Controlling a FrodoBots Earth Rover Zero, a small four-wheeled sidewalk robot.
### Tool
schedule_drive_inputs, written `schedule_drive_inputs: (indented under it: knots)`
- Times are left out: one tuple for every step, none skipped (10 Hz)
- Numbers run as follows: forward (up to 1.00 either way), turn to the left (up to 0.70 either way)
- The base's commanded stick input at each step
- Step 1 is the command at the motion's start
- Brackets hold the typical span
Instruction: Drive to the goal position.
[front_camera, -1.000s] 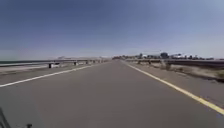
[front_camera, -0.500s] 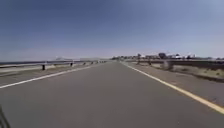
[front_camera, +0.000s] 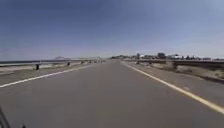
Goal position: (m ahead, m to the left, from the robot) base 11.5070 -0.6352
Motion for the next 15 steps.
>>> schedule_drive_inputs:
  knots:
    - [1.0,0.0]
    - [1.0,0.0]
    - [1.0,0.0]
    - [1.0,0.0]
    - [1.0,0.0]
    - [1.0,0.0]
    - [1.0,0.0]
    - [1.0,0.0]
    - [1.0,0.0]
    - [1.0,0.0]
    - [1.0,0.0]
    - [1.0,0.0]
    - [1.0,0.0]
    - [1.0,0.0]
    - [1.0,0.0]
